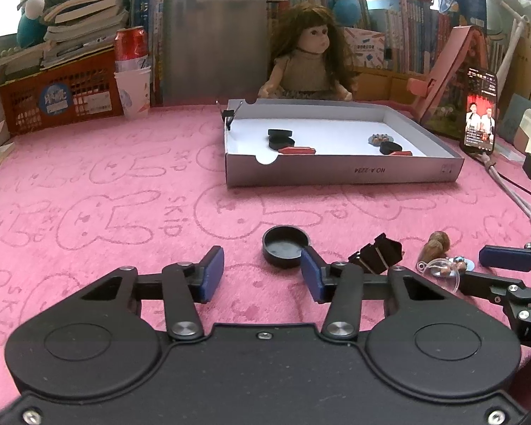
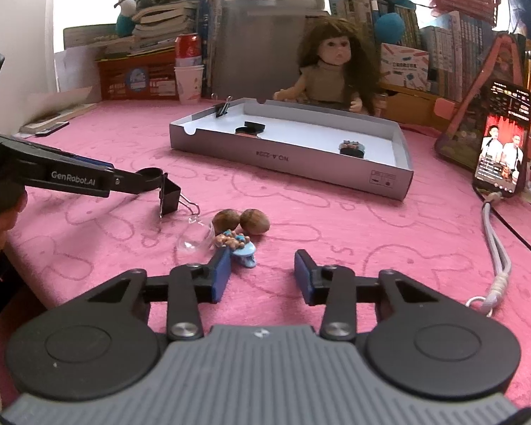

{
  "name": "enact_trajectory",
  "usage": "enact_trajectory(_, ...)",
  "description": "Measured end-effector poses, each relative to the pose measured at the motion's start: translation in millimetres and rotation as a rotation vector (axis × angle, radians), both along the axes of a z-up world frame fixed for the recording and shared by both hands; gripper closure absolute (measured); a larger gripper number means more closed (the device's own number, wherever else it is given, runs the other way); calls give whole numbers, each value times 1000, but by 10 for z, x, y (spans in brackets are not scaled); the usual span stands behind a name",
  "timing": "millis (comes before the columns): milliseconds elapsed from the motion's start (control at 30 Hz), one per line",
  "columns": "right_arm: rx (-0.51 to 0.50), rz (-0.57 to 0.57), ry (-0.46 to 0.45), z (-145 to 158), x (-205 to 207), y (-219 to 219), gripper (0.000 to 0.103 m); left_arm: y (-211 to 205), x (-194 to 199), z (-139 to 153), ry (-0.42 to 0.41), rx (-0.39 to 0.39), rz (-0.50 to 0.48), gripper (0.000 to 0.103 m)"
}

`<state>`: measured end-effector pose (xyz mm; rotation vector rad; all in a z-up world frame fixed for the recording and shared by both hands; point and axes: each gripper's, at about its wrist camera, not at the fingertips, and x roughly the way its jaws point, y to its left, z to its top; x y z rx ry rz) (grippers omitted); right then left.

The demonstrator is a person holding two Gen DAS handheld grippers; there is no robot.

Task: Organize rigid objects
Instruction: 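Grasp a black lid with the left tool while the right tool grasps another blue toy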

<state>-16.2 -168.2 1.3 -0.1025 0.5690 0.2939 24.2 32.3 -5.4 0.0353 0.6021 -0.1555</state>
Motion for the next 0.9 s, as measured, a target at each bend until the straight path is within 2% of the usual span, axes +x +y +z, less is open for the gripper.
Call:
enact_trajectory(133,19,18,-2,20,21,24,60,-22,35,17,-10,2,2,57)
enact_trajectory(267,9,39,-2,6,69,108,66,-38,73,34,-31,14,9,57)
enact_trajectory(500,0,58,-7,-24,117,182,66,-56,197,1,-31,24,19,56)
enact_trajectory(600,2,50,-11,-27,127,176,67,-45,237,-4,-3,-9,20,56)
enact_trajectory(700,-11,25,-23,-20,124,152,69,-21,183,36,-9,-40,14,56)
enact_trajectory(900,-2,-17,-15,-17,153,34,70,-62,95,69,-33,-6,-25,54)
